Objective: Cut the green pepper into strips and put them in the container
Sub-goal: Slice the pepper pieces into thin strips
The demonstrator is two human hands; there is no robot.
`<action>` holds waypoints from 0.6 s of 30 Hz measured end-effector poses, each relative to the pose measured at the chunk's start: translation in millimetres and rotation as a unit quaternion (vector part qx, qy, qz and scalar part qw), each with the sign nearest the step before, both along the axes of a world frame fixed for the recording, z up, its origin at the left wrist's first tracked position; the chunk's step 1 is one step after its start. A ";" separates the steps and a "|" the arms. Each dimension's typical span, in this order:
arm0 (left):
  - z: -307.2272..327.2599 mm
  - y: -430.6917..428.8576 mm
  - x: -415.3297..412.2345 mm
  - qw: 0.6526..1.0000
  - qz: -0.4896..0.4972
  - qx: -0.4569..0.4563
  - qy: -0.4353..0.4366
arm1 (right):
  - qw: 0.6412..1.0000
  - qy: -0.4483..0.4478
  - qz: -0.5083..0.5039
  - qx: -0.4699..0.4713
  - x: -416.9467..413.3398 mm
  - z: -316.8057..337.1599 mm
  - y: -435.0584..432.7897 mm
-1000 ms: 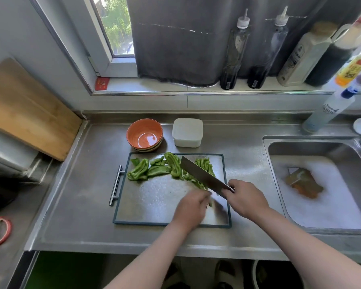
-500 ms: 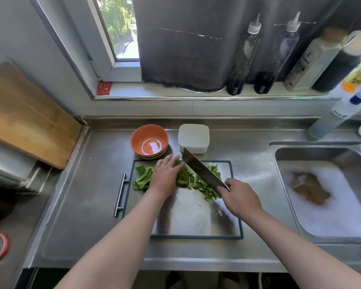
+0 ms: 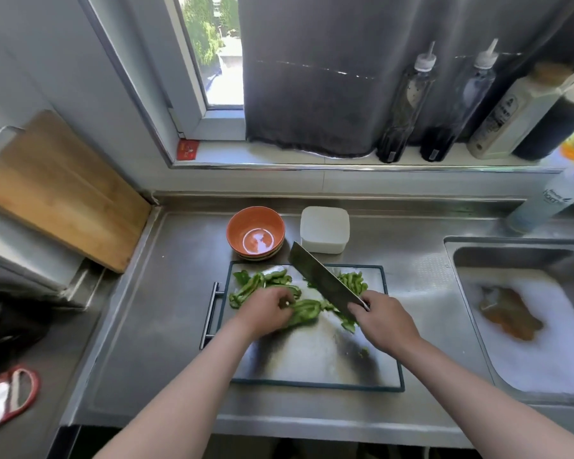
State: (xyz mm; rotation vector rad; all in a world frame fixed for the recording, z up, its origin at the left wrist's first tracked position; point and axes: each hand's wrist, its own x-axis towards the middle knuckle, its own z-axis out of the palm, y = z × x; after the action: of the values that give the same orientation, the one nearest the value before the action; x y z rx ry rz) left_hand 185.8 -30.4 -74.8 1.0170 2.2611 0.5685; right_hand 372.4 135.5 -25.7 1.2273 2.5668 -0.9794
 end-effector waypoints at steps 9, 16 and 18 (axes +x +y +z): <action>-15.0 -38.2 37.5 0.990 0.085 -0.092 0.070 | 0.992 -0.049 0.119 0.008 4.5 -4.2 -23.0; -36.9 -52.9 78.4 0.948 -0.021 0.164 0.270 | 0.985 -0.044 0.162 0.038 5.6 -14.4 -30.7; -46.4 -51.6 83.0 0.949 -0.027 0.157 0.272 | 0.982 -0.039 0.176 0.049 6.5 -14.5 -30.6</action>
State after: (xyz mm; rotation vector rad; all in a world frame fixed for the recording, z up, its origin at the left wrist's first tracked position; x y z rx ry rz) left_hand 268.8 -82.0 -121.2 1.5447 2.6575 0.7070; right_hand 378.9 104.9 -40.2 0.7711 2.6684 -0.7234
